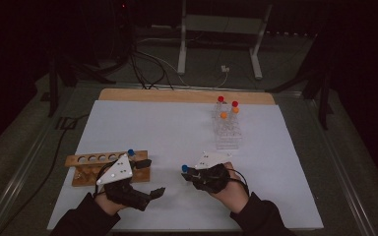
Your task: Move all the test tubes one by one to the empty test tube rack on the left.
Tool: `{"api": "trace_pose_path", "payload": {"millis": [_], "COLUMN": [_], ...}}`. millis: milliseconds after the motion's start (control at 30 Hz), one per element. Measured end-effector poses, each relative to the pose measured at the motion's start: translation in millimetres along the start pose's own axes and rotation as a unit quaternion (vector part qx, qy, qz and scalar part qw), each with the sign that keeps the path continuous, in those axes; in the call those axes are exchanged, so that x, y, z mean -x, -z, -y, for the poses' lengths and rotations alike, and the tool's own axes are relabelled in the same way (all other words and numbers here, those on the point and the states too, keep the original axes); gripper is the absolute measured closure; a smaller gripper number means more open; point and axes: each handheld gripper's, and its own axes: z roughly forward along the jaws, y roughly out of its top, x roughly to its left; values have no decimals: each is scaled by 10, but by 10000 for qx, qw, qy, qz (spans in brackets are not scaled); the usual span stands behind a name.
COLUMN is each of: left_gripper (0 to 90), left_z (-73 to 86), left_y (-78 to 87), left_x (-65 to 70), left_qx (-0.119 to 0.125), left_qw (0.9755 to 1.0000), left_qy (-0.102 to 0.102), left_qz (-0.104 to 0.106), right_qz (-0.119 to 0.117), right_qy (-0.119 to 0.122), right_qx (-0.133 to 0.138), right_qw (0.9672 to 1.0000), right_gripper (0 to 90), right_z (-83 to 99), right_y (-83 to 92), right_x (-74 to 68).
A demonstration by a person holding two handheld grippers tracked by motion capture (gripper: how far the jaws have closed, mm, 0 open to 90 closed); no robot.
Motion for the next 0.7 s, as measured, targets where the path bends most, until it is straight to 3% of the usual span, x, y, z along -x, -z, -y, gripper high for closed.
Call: {"api": "trace_pose_path", "payload": {"millis": [300,467,700], "left_gripper": [178,310,479], "left_z": [-74,-91,-121], "left_y": [-225,-289,-362], "left_x": [13,6,13], "left_qx": [0,29,80], "left_qw": [9999,9999,9995], "left_qy": [-63,-94,-169], "left_qz": [137,106,251], "right_qz": [-112,-136,-157], "right_qy": [58,64,85], "right_qx": [43,66,76], "right_qw": [9999,9999,9998], "right_gripper": [766,766,766], "right_z": [-10,-15,-23], "right_y": [19,30,33], "right_x": [-73,-87,-103]}}
